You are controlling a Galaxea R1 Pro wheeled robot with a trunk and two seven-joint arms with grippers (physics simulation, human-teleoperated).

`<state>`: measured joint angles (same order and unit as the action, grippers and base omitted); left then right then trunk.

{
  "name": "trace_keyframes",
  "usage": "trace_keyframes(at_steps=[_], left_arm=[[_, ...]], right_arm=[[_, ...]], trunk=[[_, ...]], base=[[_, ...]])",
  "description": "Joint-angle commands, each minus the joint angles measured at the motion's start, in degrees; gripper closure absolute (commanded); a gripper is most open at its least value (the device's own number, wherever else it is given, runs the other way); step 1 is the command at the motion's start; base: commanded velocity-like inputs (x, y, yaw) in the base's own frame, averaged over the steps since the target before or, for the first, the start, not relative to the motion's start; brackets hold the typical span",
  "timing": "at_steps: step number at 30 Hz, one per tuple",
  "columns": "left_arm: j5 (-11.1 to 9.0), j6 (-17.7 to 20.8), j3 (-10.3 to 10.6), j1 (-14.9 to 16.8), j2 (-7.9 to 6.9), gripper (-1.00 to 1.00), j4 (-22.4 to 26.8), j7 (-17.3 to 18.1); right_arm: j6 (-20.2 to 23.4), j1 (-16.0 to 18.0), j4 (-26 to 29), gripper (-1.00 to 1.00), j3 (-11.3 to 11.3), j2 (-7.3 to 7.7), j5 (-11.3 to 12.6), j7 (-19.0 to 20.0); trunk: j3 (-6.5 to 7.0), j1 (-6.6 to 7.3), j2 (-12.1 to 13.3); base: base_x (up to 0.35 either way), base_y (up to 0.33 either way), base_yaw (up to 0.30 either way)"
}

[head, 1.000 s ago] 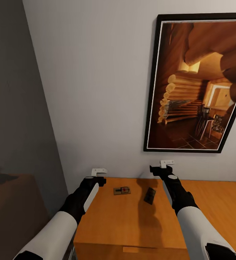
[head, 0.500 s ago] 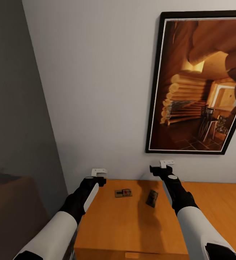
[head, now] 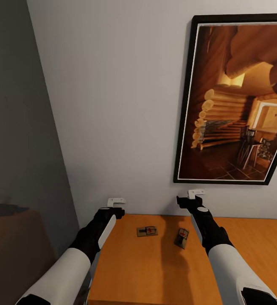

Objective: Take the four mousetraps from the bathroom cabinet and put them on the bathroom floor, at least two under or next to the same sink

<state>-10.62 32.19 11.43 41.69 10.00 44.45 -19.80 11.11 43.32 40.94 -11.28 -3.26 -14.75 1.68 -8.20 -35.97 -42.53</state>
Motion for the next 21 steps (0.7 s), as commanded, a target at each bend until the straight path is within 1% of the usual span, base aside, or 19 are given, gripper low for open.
trace_keyframes(at_steps=[1, 21], left_arm=[[-0.5, 0.2, 0.2, 0.1, 0.00, -1.00, 0.0, -0.5], [-0.5, 0.2, 0.2, 0.1, 0.00, -1.00, 0.0, -0.5]], right_arm=[[0.1, 0.8, 0.0, -1.00, -0.2, -0.08, -0.4, -0.1], [0.0, 0.8, -0.2, -1.00, -0.3, -0.08, -0.4, -0.3]], trunk=[[-0.09, -0.58, 0.0], [-0.09, -0.58, 0.0]], base=[[0.003, 0.001, 0.000], [0.000, 0.000, 0.000]])
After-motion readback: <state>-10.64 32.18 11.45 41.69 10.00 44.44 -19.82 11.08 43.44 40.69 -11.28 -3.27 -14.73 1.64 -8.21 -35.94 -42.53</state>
